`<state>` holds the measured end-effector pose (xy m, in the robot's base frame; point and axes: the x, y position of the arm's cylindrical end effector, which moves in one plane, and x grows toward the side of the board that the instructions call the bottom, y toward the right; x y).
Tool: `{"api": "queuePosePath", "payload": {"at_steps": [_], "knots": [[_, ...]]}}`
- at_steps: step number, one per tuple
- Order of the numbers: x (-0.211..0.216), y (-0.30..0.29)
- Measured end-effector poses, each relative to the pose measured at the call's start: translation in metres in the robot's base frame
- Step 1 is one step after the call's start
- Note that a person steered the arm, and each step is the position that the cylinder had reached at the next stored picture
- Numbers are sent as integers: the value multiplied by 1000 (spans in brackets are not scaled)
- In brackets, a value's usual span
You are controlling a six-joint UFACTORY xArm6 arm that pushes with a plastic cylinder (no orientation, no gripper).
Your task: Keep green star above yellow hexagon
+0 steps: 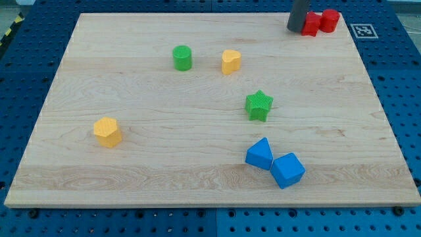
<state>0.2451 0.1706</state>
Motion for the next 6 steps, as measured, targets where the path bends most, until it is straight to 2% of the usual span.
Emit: {"api": "queuePosePath", "payload": {"at_steps": [1, 3, 5, 6], "knots": [[10, -31], [13, -32], [66, -16], [94, 13]]}}
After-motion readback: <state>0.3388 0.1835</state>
